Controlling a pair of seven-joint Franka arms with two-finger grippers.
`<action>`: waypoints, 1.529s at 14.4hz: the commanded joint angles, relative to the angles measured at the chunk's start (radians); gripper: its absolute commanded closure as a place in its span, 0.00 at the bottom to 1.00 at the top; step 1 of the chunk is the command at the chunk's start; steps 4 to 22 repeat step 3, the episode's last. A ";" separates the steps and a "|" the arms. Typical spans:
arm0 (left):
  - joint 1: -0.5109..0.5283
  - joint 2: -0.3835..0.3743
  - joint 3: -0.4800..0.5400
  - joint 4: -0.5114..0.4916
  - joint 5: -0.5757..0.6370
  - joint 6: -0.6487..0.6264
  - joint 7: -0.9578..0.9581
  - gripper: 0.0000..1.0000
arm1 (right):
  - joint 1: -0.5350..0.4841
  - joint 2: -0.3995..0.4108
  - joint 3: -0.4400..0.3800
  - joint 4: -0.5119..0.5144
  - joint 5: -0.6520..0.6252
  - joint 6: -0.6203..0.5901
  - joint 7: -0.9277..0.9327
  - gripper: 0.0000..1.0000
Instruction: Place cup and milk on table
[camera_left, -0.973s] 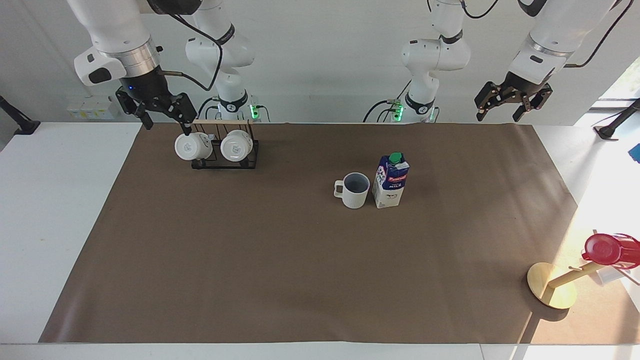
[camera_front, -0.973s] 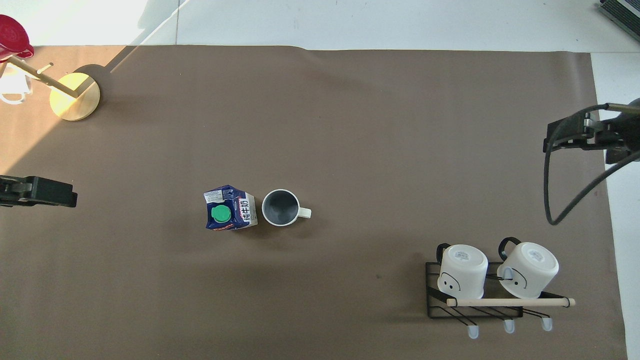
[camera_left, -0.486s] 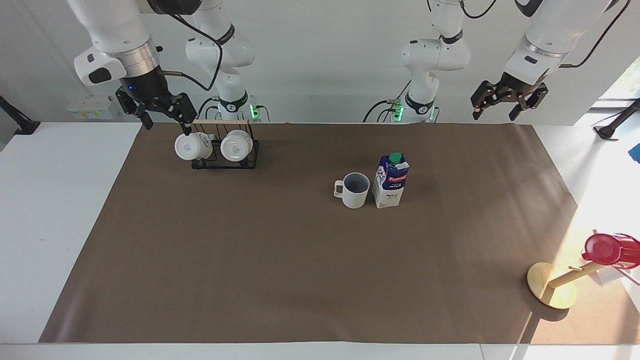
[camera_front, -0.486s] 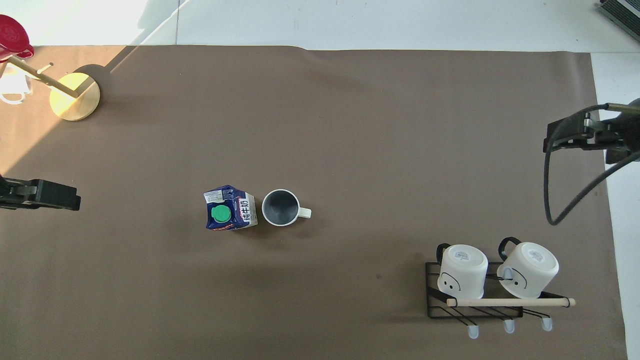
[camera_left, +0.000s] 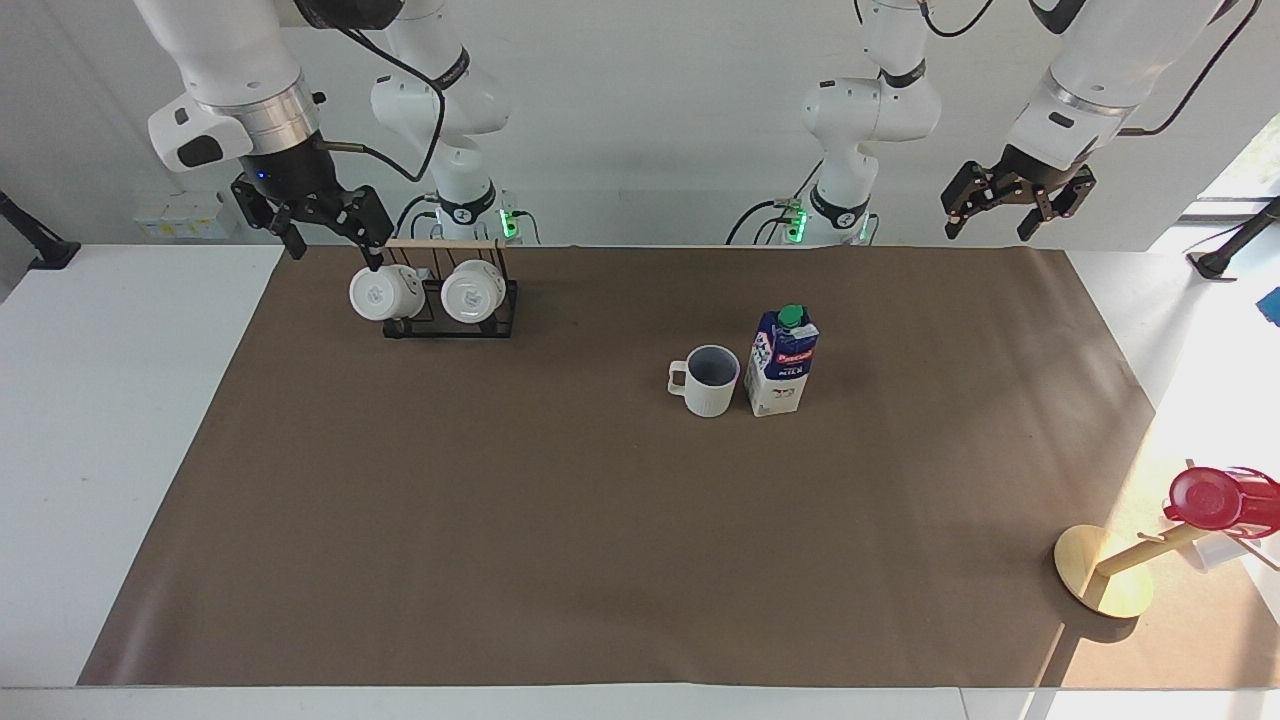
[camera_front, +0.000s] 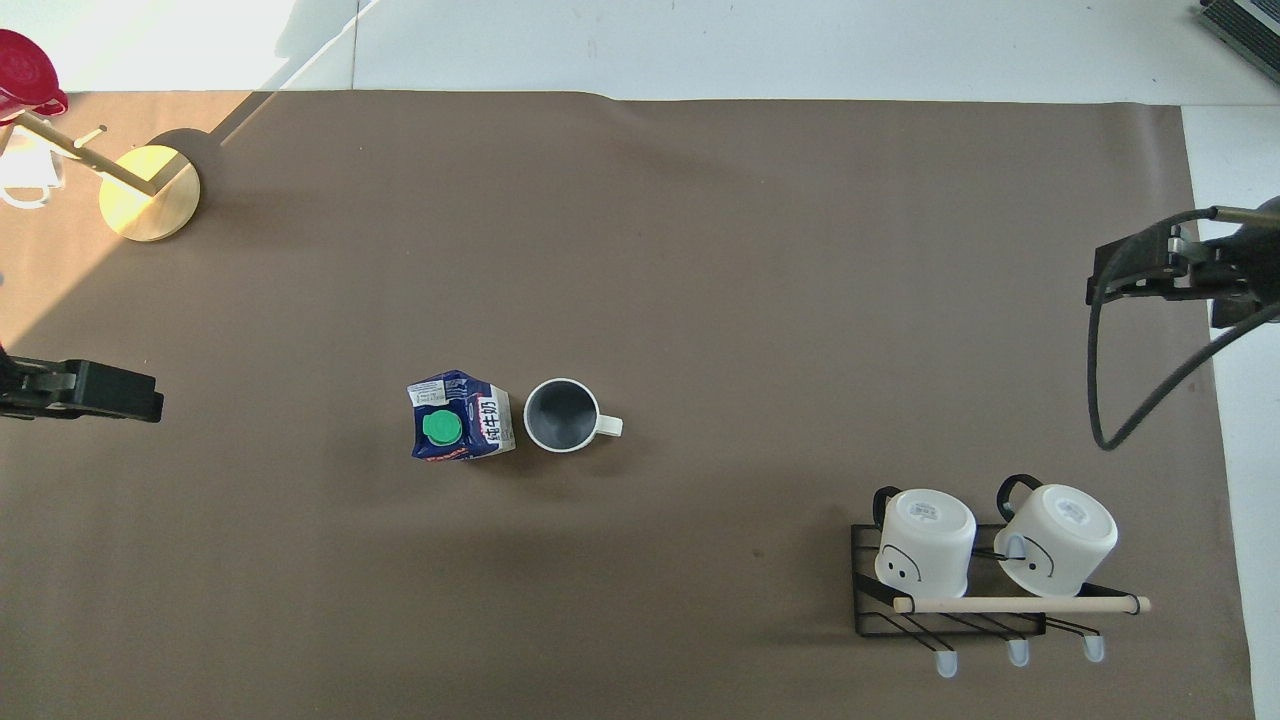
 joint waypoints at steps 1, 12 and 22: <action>0.006 -0.001 -0.002 0.009 -0.011 -0.020 0.007 0.00 | -0.013 -0.020 0.006 -0.026 0.018 0.010 -0.019 0.00; 0.006 -0.003 -0.002 0.009 -0.011 -0.019 0.006 0.00 | -0.013 -0.020 0.006 -0.026 0.018 0.010 -0.019 0.00; 0.006 -0.003 -0.002 0.009 -0.011 -0.019 0.006 0.00 | -0.013 -0.020 0.006 -0.026 0.018 0.010 -0.019 0.00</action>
